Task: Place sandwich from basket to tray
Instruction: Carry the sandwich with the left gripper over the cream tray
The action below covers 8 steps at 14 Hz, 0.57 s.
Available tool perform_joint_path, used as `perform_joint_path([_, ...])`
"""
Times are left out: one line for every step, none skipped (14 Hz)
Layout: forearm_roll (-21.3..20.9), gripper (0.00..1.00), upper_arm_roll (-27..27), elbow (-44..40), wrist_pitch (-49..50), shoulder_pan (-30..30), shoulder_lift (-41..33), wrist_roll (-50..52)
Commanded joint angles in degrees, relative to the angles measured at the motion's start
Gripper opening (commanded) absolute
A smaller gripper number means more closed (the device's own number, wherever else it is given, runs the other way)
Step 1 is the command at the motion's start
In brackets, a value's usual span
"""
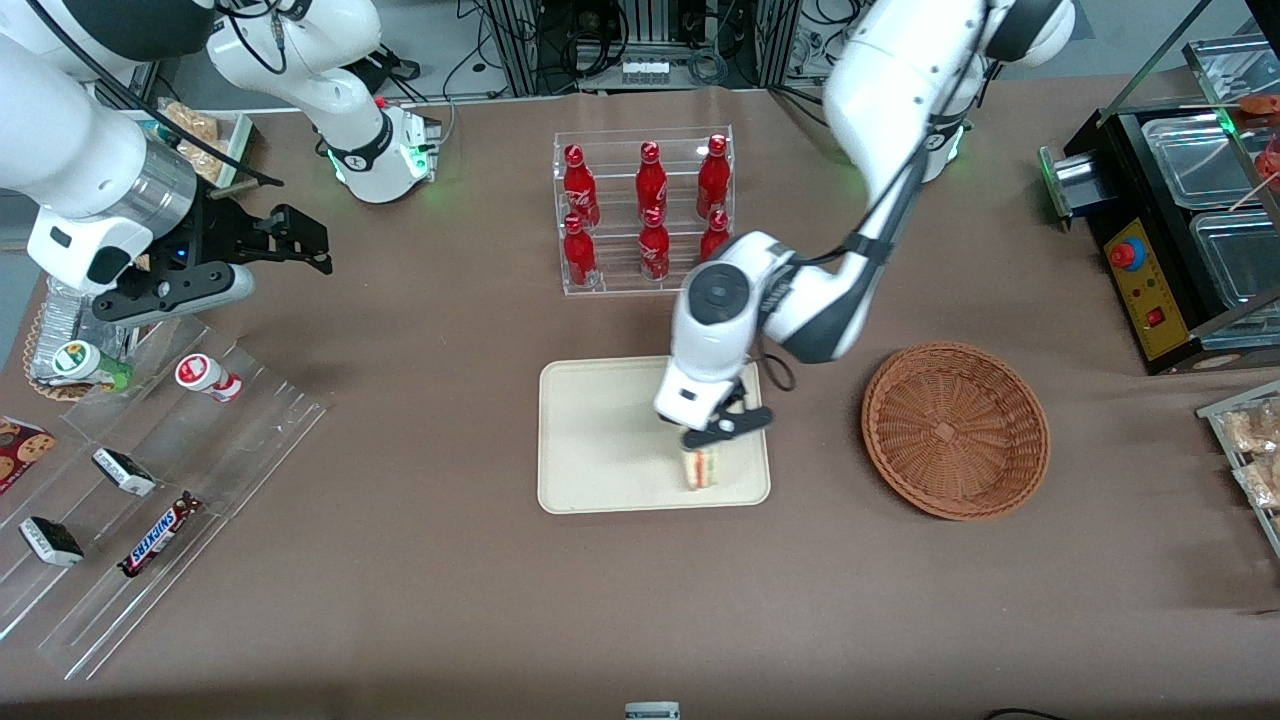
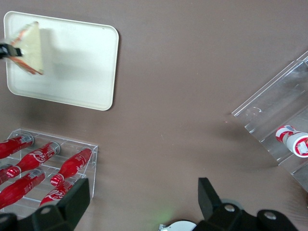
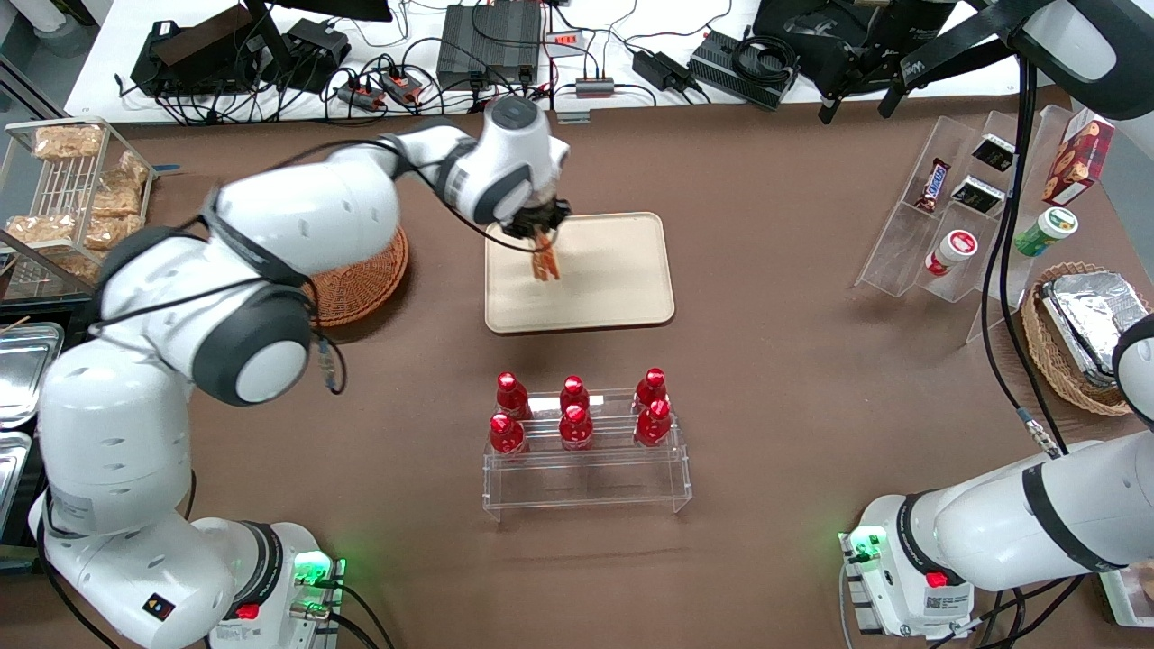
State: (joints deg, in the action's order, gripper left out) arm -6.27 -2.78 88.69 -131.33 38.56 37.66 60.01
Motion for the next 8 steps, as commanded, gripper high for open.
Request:
perform_joint_path([-2.3, 0.07, 1.0, -2.9, -0.6, 3.3, 2.5, 2.7])
perform_joint_path([-2.4, 0.08, 1.0, -2.8, -1.7, 4.0, 3.1, 3.2])
perform_joint_path([-2.3, 0.09, 1.1, -2.8, -2.1, 4.2, 3.6, 3.3])
perform_joint_path([-2.3, 0.12, 1.0, -2.7, -2.6, 4.2, 4.2, 4.0])
perform_joint_path([-2.3, 0.28, 1.0, -2.6, -3.6, 4.2, 4.3, 5.2])
perform_joint_path([-2.4, 0.85, 1.0, -2.5, -4.2, 4.2, 4.1, 5.8])
perform_joint_path([-2.3, 1.00, 1.0, -2.5, -4.3, 4.2, 3.7, 6.4])
perform_joint_path([-2.3, 1.00, 1.1, -2.9, -4.0, 4.1, 3.4, 6.7])
